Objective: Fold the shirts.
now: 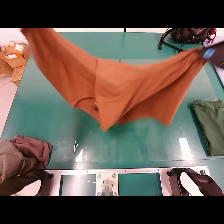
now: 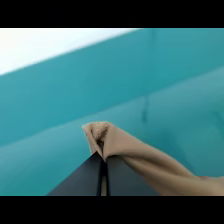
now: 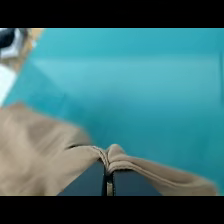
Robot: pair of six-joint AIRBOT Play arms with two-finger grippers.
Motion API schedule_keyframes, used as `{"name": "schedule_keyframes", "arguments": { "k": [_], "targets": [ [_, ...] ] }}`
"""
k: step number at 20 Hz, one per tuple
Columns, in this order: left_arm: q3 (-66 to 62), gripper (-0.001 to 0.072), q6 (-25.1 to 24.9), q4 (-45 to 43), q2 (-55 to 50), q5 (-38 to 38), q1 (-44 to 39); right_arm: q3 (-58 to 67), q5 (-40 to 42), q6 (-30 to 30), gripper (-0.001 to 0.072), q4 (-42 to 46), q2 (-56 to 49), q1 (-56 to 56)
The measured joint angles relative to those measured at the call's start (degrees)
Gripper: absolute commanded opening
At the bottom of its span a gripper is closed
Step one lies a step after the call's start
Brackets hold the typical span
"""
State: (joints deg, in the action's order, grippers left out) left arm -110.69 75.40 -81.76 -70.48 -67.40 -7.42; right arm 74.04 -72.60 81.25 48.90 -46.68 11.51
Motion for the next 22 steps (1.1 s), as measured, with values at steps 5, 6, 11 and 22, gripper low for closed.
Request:
{"name": "schedule_keyframes", "arguments": {
  "k": [5,6,11,22],
  "targets": [
    [0.02,0.0023,-0.72,9.33,-17.27,-2.38,-0.02,-25.42,7.21,-2.69,0.0015,-0.74,0.20,-8.11],
    [0.04,0.0022,-0.74,10.91,-20.90,-3.37,-0.02,-30.23,10.34,-3.02,0.0015,-0.79,-0.28,-9.79],
    [0.09,0.0498,-0.68,16.74,-32.92,-5.57,-0.02,-41.97,21.20,-3.87,0.0016,-1.09,-6.51,-13.60],
    [-3.89,0.0615,9.90,20.76,-36.76,-28.81,0.00,-35.82,12.87,-5.27,0.0403,-0.61,-11.19,0.46]
  ]
}}
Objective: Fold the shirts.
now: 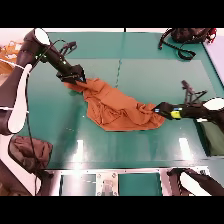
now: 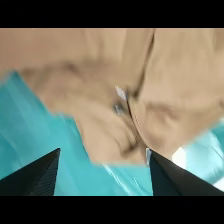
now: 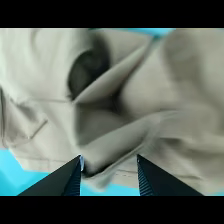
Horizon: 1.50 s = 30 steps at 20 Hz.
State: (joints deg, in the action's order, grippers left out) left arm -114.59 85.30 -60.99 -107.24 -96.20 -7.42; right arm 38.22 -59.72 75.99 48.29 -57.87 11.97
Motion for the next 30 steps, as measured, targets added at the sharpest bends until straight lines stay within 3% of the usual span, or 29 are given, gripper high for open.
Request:
{"name": "schedule_keyframes", "arguments": {
  "k": [3,5,8,9,10,11,15,19,22,25,26,27,28,30],
  "targets": [
    [0.39,0.0614,2.34,1.64,-0.04,-4.66,0.00,1.05,-2.86,1.38,0.0403,0.70,-1.86,9.09],
    [1.25,0.0420,3.41,2.84,0.66,-6.45,-0.02,1.36,-3.80,1.90,0.0402,1.60,-4.02,13.29],
    [6.80,0.0426,3.56,3.78,5.16,-7.58,0.00,1.42,-4.48,2.40,0.0403,2.93,-7.52,16.22],
    [10.43,0.0457,3.45,3.91,7.76,-7.48,0.00,1.33,-4.33,2.47,0.0403,3.08,-8.52,16.65],
    [14.97,0.0603,3.32,4.13,10.93,-6.62,0.00,1.25,-4.00,2.54,0.0403,3.32,-9.55,16.98],
    [19.80,0.0638,3.21,4.24,14.10,-4.94,0.00,1.16,-3.21,2.60,0.0403,3.52,-10.40,17.22],
    [41.42,0.0637,2.45,5.88,25.62,8.20,-2.36,0.94,-0.13,2.78,0.0401,3.80,-13.81,17.44],
    [54.21,0.0637,1.62,8.28,28.52,24.35,-10.73,0.96,2.19,2.91,0.0397,2.80,-17.07,15.02],
    [57.51,0.0637,1.40,10.23,26.80,34.21,-16.72,1.05,4.48,2.91,0.0292,2.38,-19.28,12.20],
    [58.82,0.0636,1.20,12.24,24.30,39.45,-20.52,1.05,5.73,2.27,0.0107,2.16,-20.63,10.54],
    [59.04,0.0612,1.18,12.66,23.80,40.89,-21.05,1.07,5.97,2.01,0.0045,2.23,-20.92,10.25],
    [59.19,0.0445,0.94,13.18,23.39,42.29,-21.51,1.16,6.08,1.84,0.0041,2.34,-21.09,10.08],
    [59.32,0.0402,0.46,13.55,23.12,43.82,-21.86,1.33,6.16,1.55,0.0041,2.38,-21.22,9.92],
    [59.45,0.0402,-0.63,13.92,22.77,45.57,-22.23,1.77,6.14,1.27,0.0024,2.49,-21.42,9.73]
  ]
}}
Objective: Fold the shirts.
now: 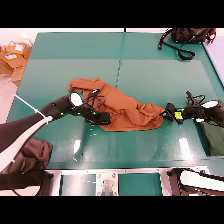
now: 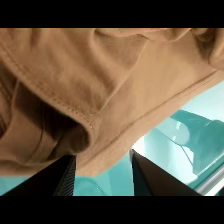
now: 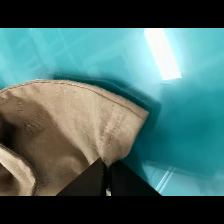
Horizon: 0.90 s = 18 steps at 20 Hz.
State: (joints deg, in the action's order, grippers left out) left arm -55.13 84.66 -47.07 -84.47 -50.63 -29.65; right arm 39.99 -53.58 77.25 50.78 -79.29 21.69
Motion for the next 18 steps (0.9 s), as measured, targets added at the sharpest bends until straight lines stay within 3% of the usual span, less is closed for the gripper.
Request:
{"name": "schedule_keyframes", "arguments": {
  "k": [1,2,3,5,7,8,12,18],
  "targets": [
    [0.04,0.0397,-0.46,0.09,-0.11,1.01,-0.04,0.17,0.04,-0.24,0.0022,0.02,-0.07,-0.04],
    [0.09,0.0236,-0.76,0.09,-0.17,1.51,0.20,0.35,0.11,-0.46,0.0020,0.09,-0.09,-0.13],
    [0.09,0.0169,-1.05,0.02,-0.22,1.99,0.68,0.46,0.24,-0.70,0.0018,0.13,-0.11,-0.13],
    [0.11,0.0195,-1.53,0.02,-0.22,2.03,2.14,0.57,0.35,-0.96,0.0018,0.13,-0.13,-0.13],
    [0.00,0.0397,-1.81,-0.02,-0.22,0.11,4.26,0.68,0.46,-1.16,0.0018,0.15,-0.15,-0.15],
    [-0.33,0.0443,-1.90,-0.02,-0.22,-2.40,5.51,0.70,0.48,-1.22,0.0018,0.15,-0.13,-0.15],
    [-2.67,0.0444,-3.63,-0.09,-0.22,-9.99,9.44,0.81,0.61,-1.38,0.0018,0.15,-0.15,-0.15],
    [-3.80,0.0442,-6.86,0.85,-1.60,-8.07,6.38,0.83,0.72,-1.42,0.0018,0.11,-0.15,-0.15]
  ]
}}
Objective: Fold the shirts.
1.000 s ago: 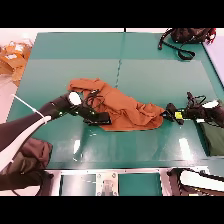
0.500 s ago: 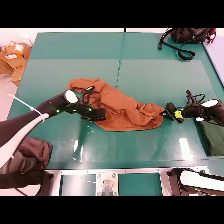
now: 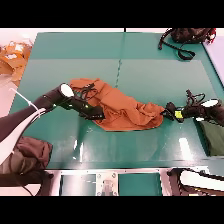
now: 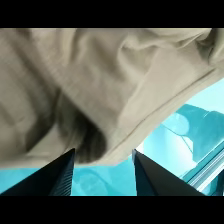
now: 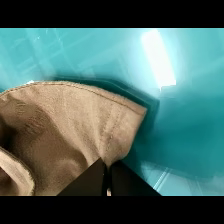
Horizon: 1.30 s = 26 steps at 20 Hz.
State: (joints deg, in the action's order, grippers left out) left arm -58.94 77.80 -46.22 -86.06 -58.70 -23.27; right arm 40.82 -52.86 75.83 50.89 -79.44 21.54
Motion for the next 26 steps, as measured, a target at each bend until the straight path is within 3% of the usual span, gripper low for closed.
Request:
{"name": "schedule_keyframes", "arguments": {
  "k": [2,3,4,8,13,16,21,26],
  "targets": [
    [-0.11,0.0407,-0.76,0.76,-1.05,1.42,-1.88,0.00,0.00,0.00,0.0018,-0.02,0.00,0.00],
    [-0.13,0.0255,-1.03,1.09,-1.70,2.12,-2.64,0.00,0.00,0.00,0.0018,-0.02,0.00,0.00],
    [-0.15,0.0027,-1.22,1.18,-2.43,2.60,-3.17,0.00,0.00,0.00,0.0017,-0.02,0.00,0.00],
    [-1.73,0.0022,-0.28,-4.98,-3.41,2.03,-4.13,0.37,0.00,-0.02,0.0016,0.26,0.00,0.00],
    [-9.18,0.0021,6.60,-29.27,3.34,-9.29,-3.76,4.33,0.28,-0.02,0.0015,2.14,-0.20,1.84],
    [-12.17,0.0021,8.72,-38.36,9.27,-14.45,0.98,8.59,-1.05,-0.04,0.0015,1.79,-0.09,3.80],
    [-16.74,0.0021,9.09,-43.10,15.04,-17.88,9.73,17.70,-6.40,0.00,0.0015,-0.31,0.00,5.05],
    [-34.27,0.0022,7.96,-43.39,16.41,-18.82,12.24,32.28,-13.88,0.61,0.0015,-8.37,1.46,5.27]
  ]
}}
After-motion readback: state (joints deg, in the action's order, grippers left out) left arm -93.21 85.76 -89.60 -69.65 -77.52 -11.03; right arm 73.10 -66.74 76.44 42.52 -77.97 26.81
